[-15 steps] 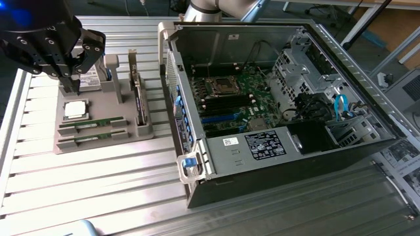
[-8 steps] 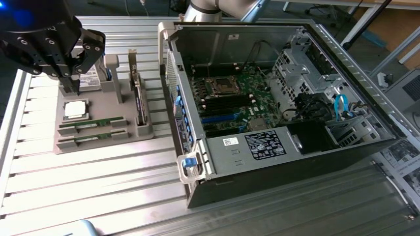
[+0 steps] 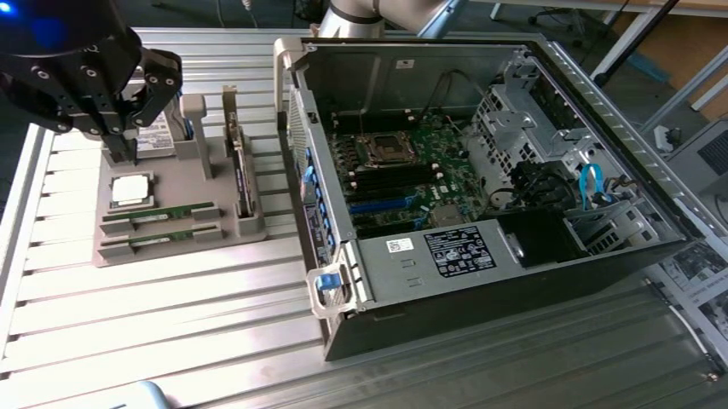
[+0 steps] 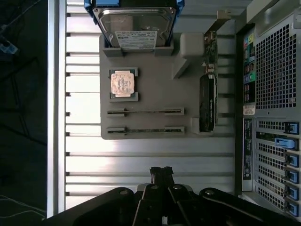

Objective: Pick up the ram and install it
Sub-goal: 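Pick up the ram and move it above insertion slot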

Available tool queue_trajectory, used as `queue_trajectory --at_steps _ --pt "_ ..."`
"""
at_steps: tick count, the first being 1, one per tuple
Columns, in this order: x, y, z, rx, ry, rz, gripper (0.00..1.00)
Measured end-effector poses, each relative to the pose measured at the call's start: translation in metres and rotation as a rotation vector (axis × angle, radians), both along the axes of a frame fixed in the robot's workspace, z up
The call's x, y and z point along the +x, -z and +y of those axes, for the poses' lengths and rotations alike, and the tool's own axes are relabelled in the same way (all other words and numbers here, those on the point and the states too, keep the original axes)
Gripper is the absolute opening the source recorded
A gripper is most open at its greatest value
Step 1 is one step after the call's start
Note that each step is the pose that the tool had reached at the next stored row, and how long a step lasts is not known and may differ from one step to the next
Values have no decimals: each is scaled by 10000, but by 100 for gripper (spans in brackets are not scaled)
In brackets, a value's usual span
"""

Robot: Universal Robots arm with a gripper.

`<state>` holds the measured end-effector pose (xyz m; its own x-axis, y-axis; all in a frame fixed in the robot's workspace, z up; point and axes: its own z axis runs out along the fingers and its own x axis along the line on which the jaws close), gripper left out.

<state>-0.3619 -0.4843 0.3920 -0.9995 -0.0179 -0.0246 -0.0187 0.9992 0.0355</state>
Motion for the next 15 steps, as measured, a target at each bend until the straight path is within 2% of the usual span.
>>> queue_trajectory --at_steps 4,8,15 --pt "0 1 0 -54 -253 0 11" --pt "0 1 0 -184 -510 1 11" --pt "0 3 0 -311 -825 1 11"
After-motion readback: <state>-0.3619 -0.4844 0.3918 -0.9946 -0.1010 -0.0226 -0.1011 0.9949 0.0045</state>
